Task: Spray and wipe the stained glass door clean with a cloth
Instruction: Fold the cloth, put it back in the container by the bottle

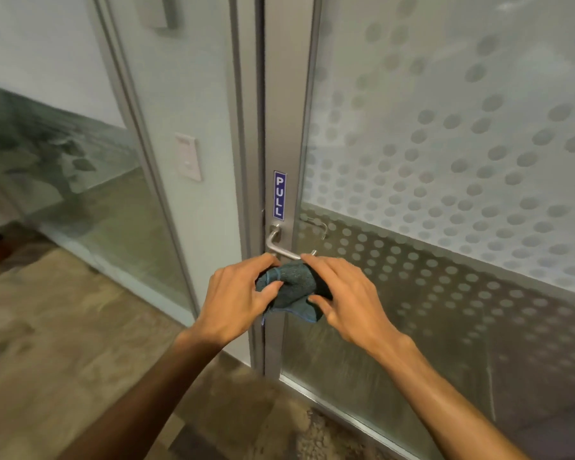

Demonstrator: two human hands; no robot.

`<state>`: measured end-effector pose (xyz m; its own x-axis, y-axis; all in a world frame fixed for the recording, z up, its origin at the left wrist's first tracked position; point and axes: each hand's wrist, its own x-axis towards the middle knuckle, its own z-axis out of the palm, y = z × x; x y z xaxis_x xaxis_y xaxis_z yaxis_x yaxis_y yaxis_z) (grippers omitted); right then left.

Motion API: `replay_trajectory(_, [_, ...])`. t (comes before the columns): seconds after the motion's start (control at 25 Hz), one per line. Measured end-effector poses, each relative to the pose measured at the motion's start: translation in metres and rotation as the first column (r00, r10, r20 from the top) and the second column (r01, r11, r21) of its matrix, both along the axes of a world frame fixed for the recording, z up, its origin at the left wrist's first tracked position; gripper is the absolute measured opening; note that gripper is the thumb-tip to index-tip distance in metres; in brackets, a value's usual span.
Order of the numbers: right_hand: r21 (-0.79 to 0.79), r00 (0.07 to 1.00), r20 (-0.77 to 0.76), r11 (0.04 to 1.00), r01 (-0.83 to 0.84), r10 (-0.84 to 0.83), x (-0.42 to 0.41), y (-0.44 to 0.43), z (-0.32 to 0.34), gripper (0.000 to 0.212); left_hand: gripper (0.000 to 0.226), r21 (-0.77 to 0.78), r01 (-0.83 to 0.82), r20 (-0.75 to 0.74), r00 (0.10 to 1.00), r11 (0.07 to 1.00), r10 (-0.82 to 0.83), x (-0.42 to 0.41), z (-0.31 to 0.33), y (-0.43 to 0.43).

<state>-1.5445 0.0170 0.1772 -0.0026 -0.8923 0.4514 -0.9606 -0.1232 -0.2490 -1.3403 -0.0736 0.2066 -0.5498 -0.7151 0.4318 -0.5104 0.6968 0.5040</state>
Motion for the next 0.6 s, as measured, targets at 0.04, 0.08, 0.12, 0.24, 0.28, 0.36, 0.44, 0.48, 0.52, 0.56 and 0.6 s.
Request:
replay_trajectory(0.04, [-0.01,1.0,-0.003,1.0,-0.003,0.003,0.005,-0.001,-0.006,0.07,0.014,-0.009,-0.034,0.018,0.999,0.999,0.035,0.006,0.001,0.008])
replay_trajectory(0.08, [-0.023,1.0,0.004,1.0,-0.019,0.019,0.01,-0.002,-0.011,0.065,0.014,-0.012,-0.08,0.031,0.996,0.997,0.08,0.013,0.0,0.016])
replay_trajectory(0.12, [-0.039,0.999,0.018,0.998,-0.044,0.045,0.016,-0.003,-0.016,0.059,0.014,-0.01,-0.123,0.047,0.991,0.992,0.124,0.021,-0.001,0.023])
replay_trajectory(0.24, [-0.067,0.987,0.059,0.987,-0.144,0.148,0.04,-0.008,-0.022,0.045,0.032,0.023,-0.222,0.088,0.972,0.975,0.219,0.053,-0.018,0.044])
replay_trajectory(0.28, [-0.07,0.98,0.063,0.98,-0.185,0.189,0.053,-0.011,-0.024,0.042,0.042,0.015,-0.249,0.109,0.963,0.968,0.246,0.066,-0.028,0.053])
replay_trajectory(0.36, [-0.078,0.963,0.049,0.962,-0.26,0.265,0.08,-0.016,-0.031,0.04,0.048,-0.057,-0.305,0.163,0.936,0.951,0.31,0.089,-0.05,0.07])
replay_trajectory(0.44, [-0.095,0.94,-0.005,0.936,-0.34,0.341,0.11,-0.022,-0.037,0.041,0.042,-0.155,-0.402,0.166,0.89,0.902,0.425,0.114,-0.066,0.085])
replay_trajectory(0.48, [-0.108,0.92,-0.045,0.914,-0.392,0.389,0.128,-0.026,-0.04,0.04,0.04,-0.203,-0.457,0.14,0.862,0.866,0.487,0.13,-0.072,0.091])
replay_trajectory(0.52, [-0.121,0.895,-0.082,0.887,-0.446,0.438,0.145,-0.029,-0.045,0.038,0.039,-0.258,-0.497,0.115,0.836,0.829,0.537,0.145,-0.078,0.095])
replay_trajectory(0.56, [-0.129,0.866,-0.11,0.857,-0.499,0.487,0.163,-0.032,-0.049,0.038,0.037,-0.325,-0.522,0.097,0.811,0.789,0.576,0.161,-0.084,0.098])
replay_trajectory(0.6, [-0.133,0.836,-0.132,0.826,-0.547,0.533,0.182,-0.035,-0.053,0.04,0.035,-0.389,-0.539,0.085,0.786,0.747,0.612,0.177,-0.088,0.1])
